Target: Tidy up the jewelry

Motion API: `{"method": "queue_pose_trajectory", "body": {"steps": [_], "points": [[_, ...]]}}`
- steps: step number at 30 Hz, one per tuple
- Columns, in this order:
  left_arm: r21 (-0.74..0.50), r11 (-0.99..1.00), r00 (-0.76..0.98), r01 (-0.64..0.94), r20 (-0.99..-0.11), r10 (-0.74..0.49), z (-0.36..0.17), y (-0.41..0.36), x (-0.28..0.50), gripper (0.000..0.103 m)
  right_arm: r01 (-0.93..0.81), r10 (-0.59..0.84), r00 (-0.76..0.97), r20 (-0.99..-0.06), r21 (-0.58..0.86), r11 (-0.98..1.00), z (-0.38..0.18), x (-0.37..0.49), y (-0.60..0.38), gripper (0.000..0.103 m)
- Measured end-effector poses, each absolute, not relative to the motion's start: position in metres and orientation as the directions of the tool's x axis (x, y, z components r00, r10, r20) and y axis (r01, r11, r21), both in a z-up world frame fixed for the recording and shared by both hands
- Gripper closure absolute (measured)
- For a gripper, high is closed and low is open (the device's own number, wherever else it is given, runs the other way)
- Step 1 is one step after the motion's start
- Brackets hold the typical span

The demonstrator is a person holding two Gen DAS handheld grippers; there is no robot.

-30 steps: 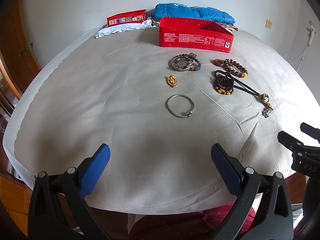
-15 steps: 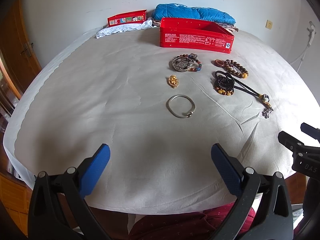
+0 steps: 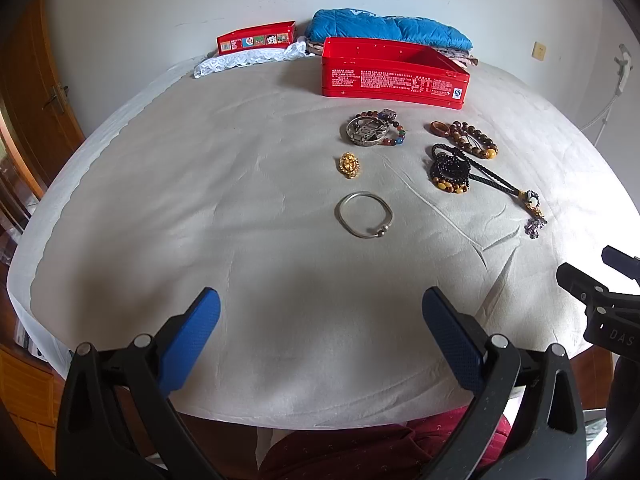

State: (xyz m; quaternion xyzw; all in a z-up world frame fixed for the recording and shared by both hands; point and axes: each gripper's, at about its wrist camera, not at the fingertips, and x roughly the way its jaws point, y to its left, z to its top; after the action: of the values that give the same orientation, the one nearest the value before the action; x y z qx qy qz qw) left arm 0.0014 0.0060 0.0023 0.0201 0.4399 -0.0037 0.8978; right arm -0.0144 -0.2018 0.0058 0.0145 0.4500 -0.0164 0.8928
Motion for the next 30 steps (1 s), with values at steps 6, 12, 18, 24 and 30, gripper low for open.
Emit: {"method": "queue_pose_trajectory", "body": {"steps": [6,12,18,24,30], "points": [[0.034,0.999,0.614,0.024,-0.789,0.012,0.0025,0.0062,0.0014,0.003,0.042,-0.016,0.595,-0.803,0.011,0.999,0.0061,-0.0143,-0.2021,0.004],[0.033,0.999,0.613,0.023,-0.790,0.012,0.0025,0.0064,0.0015,0.003,0.042,-0.017,0.594,-0.804,0.011,0.999,0.0065,-0.0138,-0.2021,0.004],[0.034,0.999,0.613,0.023,-0.790,0.013,0.0024,0.0068,0.0015,0.003,0.043,-0.017,0.594,-0.805,0.010,0.999,0.0070,-0.0138,-0.2020,0.004],[0.034,0.999,0.613,0.023,-0.790,0.013,0.0028,0.0074,0.0012,0.003,0.043,-0.016,0.593,-0.805,0.012,0.999,0.0072,-0.0137,-0.2017,0.004],[0.034,0.999,0.613,0.022,-0.790,0.014,0.0027,0.0076,0.0013,0.003,0.044,-0.015,0.591,-0.806,0.013,0.999,0.0060,-0.0132,-0.2028,0.004]]}}
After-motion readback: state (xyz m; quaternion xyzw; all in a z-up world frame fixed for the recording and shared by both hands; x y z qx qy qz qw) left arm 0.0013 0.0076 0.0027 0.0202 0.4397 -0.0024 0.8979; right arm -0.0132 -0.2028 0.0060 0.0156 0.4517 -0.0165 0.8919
